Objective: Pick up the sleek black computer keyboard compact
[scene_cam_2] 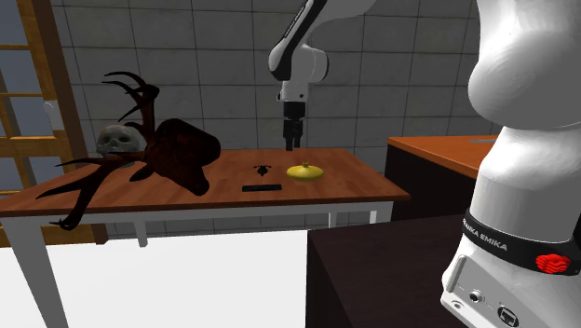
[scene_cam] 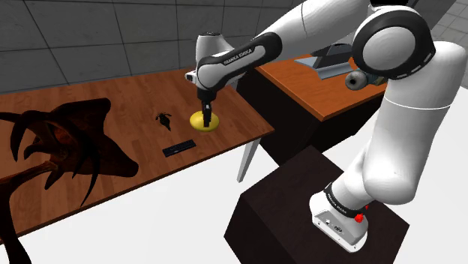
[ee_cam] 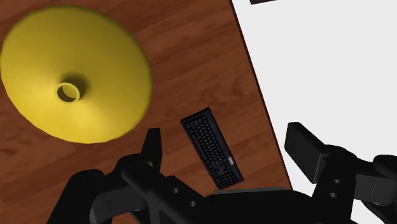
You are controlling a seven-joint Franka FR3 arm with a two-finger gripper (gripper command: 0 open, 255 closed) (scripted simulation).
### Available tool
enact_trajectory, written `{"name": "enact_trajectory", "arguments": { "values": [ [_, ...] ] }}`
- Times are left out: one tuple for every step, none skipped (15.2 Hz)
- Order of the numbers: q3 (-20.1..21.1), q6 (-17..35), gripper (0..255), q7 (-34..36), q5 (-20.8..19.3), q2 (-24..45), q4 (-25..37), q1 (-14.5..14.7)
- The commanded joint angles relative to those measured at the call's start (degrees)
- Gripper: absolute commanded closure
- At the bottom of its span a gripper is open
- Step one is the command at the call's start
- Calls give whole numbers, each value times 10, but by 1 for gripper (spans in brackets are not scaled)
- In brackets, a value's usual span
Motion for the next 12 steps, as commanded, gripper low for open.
{"name": "enact_trajectory", "arguments": {
  "values": [
    [8, 7, 0, -10, -9, 41, 34, 10],
    [11, 10, 0, -15, -14, 60, 49, 15],
    [13, 13, 0, -21, -19, 78, 64, 20],
    [16, 15, 0, -26, -24, 97, 80, 25],
    [19, 17, 0, -32, -29, 116, 97, 30],
    [21, 18, 0, -37, -35, 134, 113, 35],
    [24, 19, 0, -43, -40, 153, 131, 40],
    [26, 20, 0, -48, -46, 171, 148, 46],
    [28, 20, 0, -54, -51, 190, 166, 52],
    [30, 20, 0, -59, -57, 209, 184, 58],
    [32, 19, 0, -65, -62, 227, 203, 64],
    [31, 24, 0, -65, -62, 233, 204, 64]
  ]
}}
